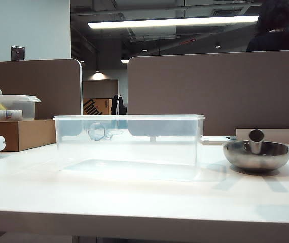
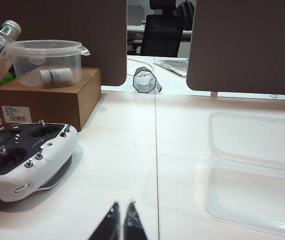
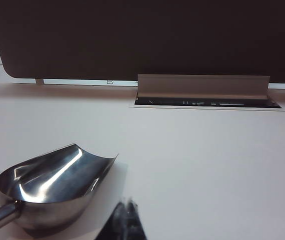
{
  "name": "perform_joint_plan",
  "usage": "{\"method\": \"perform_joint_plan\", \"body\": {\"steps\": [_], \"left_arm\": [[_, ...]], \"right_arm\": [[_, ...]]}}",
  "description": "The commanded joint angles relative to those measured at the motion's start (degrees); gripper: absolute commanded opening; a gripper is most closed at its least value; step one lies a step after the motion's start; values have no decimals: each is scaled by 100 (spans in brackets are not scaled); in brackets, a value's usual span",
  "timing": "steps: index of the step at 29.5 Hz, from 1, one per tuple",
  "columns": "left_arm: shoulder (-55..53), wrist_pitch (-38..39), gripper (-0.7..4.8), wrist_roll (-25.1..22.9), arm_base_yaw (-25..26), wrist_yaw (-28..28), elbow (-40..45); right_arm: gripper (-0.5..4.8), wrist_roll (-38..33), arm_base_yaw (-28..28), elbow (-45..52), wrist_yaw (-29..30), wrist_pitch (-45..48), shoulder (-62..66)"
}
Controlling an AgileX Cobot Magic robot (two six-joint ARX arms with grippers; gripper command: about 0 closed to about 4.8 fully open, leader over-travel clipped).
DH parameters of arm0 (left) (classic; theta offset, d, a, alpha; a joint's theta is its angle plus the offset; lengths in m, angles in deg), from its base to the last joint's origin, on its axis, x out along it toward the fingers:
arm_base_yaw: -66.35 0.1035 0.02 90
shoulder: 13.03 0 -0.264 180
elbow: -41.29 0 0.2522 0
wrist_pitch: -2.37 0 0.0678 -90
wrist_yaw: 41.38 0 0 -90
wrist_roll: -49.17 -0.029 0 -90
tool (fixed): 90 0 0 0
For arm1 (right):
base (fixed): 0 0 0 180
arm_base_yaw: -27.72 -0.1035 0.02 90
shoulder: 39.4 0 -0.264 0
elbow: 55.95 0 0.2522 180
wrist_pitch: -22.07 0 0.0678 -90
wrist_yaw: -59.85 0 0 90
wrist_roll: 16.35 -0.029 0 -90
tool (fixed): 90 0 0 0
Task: Pick up the metal ice scoop from the table and place it inside the transparent plastic box.
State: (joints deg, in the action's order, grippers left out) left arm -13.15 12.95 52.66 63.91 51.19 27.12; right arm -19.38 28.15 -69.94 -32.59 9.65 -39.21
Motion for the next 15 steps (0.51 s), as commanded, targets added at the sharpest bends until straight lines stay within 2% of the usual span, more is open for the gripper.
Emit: {"method": "perform_joint_plan", "body": {"steps": [1, 15], "left_arm": [[-4, -57, 21, -2, -9, 22, 2], [-4, -57, 21, -2, -79, 15, 4]], "right_arm": [[-3, 2, -2, 26, -17, 55, 2], [-3, -37, -4, 26, -4, 33, 2]]}}
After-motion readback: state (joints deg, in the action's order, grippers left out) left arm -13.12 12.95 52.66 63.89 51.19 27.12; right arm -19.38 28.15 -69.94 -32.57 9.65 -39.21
